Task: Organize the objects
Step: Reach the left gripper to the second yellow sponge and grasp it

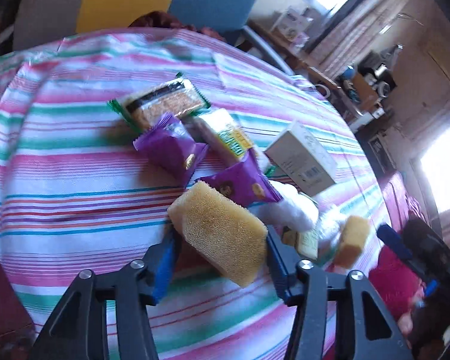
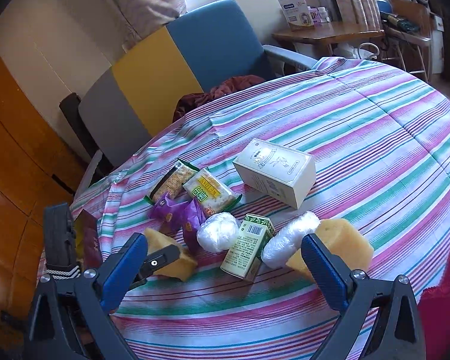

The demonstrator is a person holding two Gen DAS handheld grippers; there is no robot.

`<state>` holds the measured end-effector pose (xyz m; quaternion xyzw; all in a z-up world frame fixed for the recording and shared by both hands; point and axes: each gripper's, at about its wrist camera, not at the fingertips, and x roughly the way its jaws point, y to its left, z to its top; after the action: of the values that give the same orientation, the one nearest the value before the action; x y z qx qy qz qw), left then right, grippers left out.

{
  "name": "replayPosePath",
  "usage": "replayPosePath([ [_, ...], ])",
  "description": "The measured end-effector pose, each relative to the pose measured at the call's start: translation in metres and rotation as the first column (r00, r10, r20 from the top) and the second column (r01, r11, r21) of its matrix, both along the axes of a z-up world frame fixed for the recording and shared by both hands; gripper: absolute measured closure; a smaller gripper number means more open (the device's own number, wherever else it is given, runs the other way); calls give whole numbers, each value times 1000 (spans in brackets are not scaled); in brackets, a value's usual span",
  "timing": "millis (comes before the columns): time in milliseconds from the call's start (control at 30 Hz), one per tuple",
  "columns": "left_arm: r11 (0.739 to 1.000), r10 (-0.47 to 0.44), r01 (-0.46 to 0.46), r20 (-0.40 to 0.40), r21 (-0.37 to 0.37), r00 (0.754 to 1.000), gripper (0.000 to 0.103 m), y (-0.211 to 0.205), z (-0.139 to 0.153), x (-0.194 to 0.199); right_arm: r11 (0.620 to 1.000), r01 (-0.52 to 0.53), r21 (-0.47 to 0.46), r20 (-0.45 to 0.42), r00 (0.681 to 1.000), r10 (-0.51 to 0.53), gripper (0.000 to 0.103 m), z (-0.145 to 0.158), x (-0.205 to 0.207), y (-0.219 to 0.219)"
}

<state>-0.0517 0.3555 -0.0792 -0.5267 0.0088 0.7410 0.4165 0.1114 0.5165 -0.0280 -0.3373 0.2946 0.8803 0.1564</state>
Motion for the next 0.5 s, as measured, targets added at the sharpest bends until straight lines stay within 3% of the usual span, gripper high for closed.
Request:
replayPosePath([
  [200, 999, -38, 42, -100, 31, 994, 51, -45, 27, 18, 998, -47, 47, 58, 997, 44, 2, -2, -10, -12],
  [300, 999, -33, 38, -147, 36, 989, 51, -72, 39, 25, 994, -100, 44, 94, 991, 95, 10, -5, -19, -21],
  [367, 999, -22, 29, -174, 38, 985, 51, -89, 46, 29, 990, -143, 16, 110, 984, 140, 27, -9, -28, -30],
  [433, 999, -12, 21, -198, 46, 980, 51, -105, 53, 34, 980, -195, -38, 114, 973, 199, 36, -13, -40, -43],
  [500, 999, 5, 7, -219, 54, 976, 51, -120, 59, 37, 966, -239, -95, 119, 961, 250, 36, -19, -54, -56],
])
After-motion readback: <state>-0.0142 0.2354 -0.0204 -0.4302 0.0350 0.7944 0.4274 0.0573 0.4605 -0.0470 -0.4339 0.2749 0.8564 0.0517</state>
